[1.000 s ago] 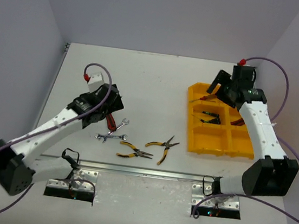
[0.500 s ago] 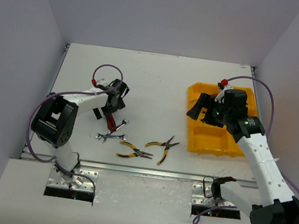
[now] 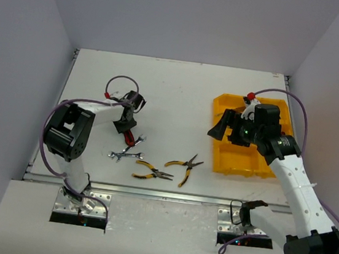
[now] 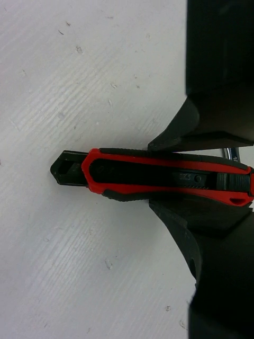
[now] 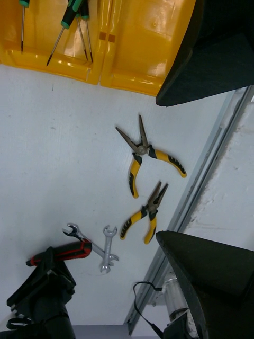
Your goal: Sort the tools into containers
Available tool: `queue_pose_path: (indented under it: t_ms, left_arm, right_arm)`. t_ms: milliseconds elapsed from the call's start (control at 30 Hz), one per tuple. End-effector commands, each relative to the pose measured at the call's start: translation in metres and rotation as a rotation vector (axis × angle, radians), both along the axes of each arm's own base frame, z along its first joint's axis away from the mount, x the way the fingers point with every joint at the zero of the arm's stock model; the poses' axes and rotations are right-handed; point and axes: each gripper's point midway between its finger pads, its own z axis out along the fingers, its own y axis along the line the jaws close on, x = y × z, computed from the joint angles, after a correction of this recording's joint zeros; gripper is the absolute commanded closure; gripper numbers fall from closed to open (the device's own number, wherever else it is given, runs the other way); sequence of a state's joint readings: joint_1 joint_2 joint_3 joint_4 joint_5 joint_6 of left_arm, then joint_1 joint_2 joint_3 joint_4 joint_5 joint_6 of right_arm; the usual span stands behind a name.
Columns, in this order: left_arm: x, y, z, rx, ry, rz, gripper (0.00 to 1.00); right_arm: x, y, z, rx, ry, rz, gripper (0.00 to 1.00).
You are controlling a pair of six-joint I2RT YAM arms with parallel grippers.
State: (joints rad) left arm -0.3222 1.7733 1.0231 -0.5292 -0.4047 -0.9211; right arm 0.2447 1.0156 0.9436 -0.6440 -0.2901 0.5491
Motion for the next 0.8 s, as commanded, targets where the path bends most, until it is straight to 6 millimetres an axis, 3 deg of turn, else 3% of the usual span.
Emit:
queue_pose_path:
  t_ms: [0,33,133,233,333,400,467,600,767]
  left_arm:
    - [0.005,-0.006,0.000,-0.059,-0.025,-0.019,0.93]
    - [0.006,-0.008,0.003,-0.072,-0.036,-0.025,0.98]
    - [0.013,-0.018,0.029,-0.126,-0.104,-0.055,1.00]
    - [0.022,-0.033,0.076,-0.198,-0.238,-0.118,1.00]
    - [0.025,-0.079,0.145,-0.361,-0.425,-0.280,1.00]
    - [0.020,-0.102,0.165,-0.395,-0.466,-0.342,1.00]
    - [0.006,-0.143,0.197,-0.453,-0.524,-0.432,1.00]
    - [-0.014,-0.189,0.225,-0.600,-0.575,-0.513,1.00]
    - [-0.037,-0.220,0.241,-0.702,-0.590,-0.598,1.00]
  right_arm:
    - [-0.001,0.019,0.014,0.087,-0.045,0.083,0.01]
    - [-0.001,0.022,0.014,0.100,-0.048,0.094,0.01]
    - [-0.008,0.036,0.020,0.173,-0.052,0.174,0.01]
    - [-0.021,0.060,0.028,0.311,-0.054,0.304,0.01]
    - [-0.026,0.083,0.029,0.356,-0.072,0.383,0.01]
    - [-0.026,0.093,0.027,0.353,-0.076,0.396,0.01]
    - [-0.022,0.110,0.026,0.360,-0.090,0.402,0.01]
    - [-0.013,0.130,0.021,0.362,-0.083,0.384,0.03]
    - [-0.001,0.145,0.007,0.322,-0.029,0.342,0.24]
